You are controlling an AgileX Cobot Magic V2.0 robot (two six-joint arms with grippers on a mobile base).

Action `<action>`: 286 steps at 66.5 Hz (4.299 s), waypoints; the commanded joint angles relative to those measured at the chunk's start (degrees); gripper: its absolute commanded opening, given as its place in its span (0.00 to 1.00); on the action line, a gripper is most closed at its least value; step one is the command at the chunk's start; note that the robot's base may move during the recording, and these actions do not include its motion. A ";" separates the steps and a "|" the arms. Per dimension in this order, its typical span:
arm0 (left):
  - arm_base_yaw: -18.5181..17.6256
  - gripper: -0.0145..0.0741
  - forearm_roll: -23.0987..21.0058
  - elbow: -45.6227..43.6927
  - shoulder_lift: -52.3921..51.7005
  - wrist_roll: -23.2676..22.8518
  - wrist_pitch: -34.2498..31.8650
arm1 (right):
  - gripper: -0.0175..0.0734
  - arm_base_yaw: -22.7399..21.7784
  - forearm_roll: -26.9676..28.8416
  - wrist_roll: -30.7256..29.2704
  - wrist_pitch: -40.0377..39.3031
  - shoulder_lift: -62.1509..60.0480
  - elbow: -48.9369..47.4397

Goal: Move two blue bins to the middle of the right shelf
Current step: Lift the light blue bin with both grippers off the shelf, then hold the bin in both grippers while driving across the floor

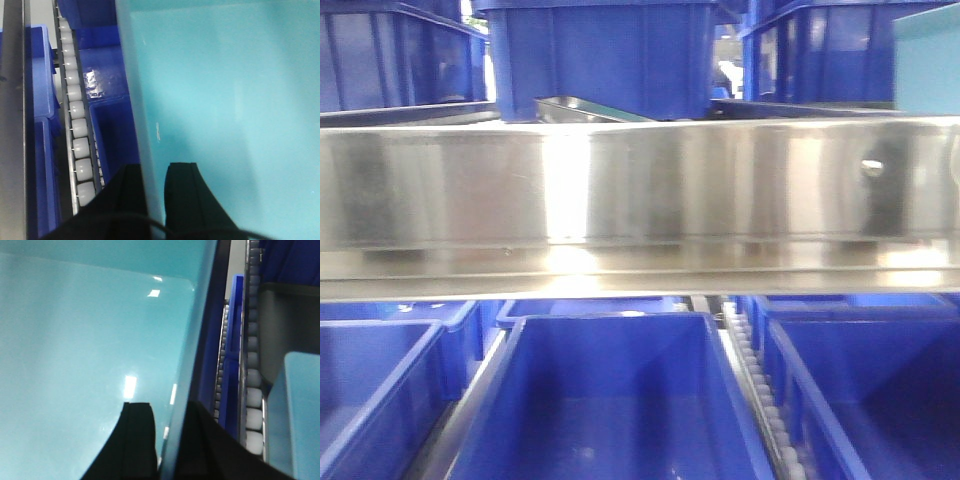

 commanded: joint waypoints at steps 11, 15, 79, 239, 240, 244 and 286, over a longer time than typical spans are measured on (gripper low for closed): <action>-0.23 0.04 -0.13 -0.30 -0.97 0.49 -5.79 | 0.03 -0.26 -1.04 -1.44 -2.12 -0.67 -0.69; -0.23 0.04 -0.13 -0.30 -0.97 0.49 -6.99 | 0.03 -0.26 -1.04 -1.44 -2.12 -0.67 -0.69; -0.23 0.04 -0.13 -0.30 -0.97 0.49 -25.76 | 0.03 -0.26 -1.04 -1.44 -2.12 -0.67 -0.69; -0.23 0.04 -0.13 -0.30 -0.97 0.49 -25.89 | 0.03 -0.26 -1.04 -1.44 -2.12 -0.67 -0.69; -0.23 0.04 -0.13 -0.30 -0.97 0.49 -25.89 | 0.03 -0.26 -1.04 -1.44 -2.12 -0.67 -0.69; -0.23 0.04 -0.13 -0.30 -0.97 0.49 -25.89 | 0.03 -0.26 -1.04 -1.44 -2.12 -0.67 -0.69; -0.23 0.04 -0.13 -0.30 -0.97 0.49 -25.89 | 0.03 -0.26 -1.04 -1.44 -2.12 -0.67 -0.69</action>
